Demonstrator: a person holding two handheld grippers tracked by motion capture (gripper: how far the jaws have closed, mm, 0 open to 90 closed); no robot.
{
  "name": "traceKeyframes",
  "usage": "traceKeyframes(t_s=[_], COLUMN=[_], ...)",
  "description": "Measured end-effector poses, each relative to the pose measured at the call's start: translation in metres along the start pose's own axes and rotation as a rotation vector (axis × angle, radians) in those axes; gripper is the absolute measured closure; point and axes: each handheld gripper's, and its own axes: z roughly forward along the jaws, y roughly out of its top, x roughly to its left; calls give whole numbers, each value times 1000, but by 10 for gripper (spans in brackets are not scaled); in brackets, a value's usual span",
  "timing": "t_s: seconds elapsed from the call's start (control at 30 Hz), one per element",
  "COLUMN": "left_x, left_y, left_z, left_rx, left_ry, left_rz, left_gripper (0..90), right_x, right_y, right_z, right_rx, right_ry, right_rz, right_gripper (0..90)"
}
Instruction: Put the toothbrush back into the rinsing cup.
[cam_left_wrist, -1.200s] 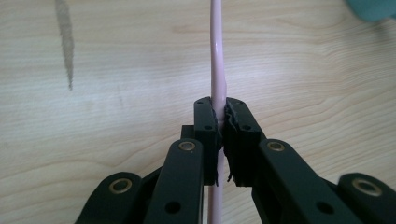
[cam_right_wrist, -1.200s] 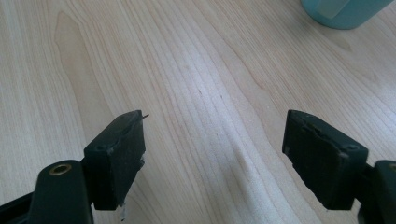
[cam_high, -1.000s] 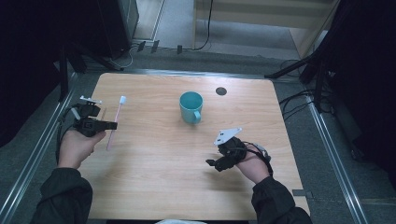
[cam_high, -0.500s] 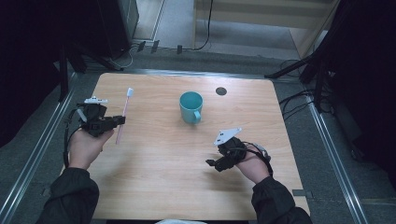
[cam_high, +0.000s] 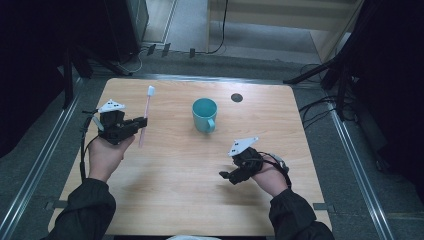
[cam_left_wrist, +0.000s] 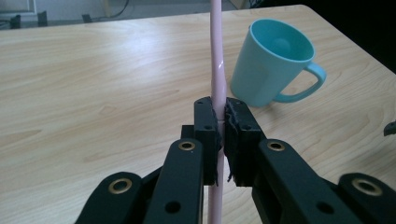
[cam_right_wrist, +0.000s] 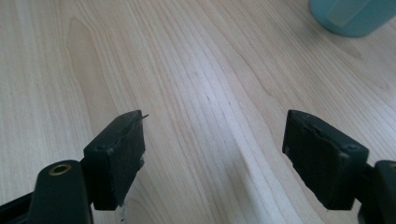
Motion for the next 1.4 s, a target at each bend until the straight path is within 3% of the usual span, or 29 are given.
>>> traceKeyframes(t_s=[0.17,0.53,1.4], left_x=[-13,-34,-73], left_y=[7,26,77], left_z=[12,29,63], left_rx=[7,-11,-41], left_ry=[-14,-35,-72], left_rz=[32,57,124], left_gripper=[839,839,838], right_x=[-3,-14,-17], right_y=[0,-7,-9], right_z=[-1,-3,-5], right_rx=[-16,-15,-8], right_ry=[13,23,11], right_rz=[-1,19,36], right_gripper=[215,215,215])
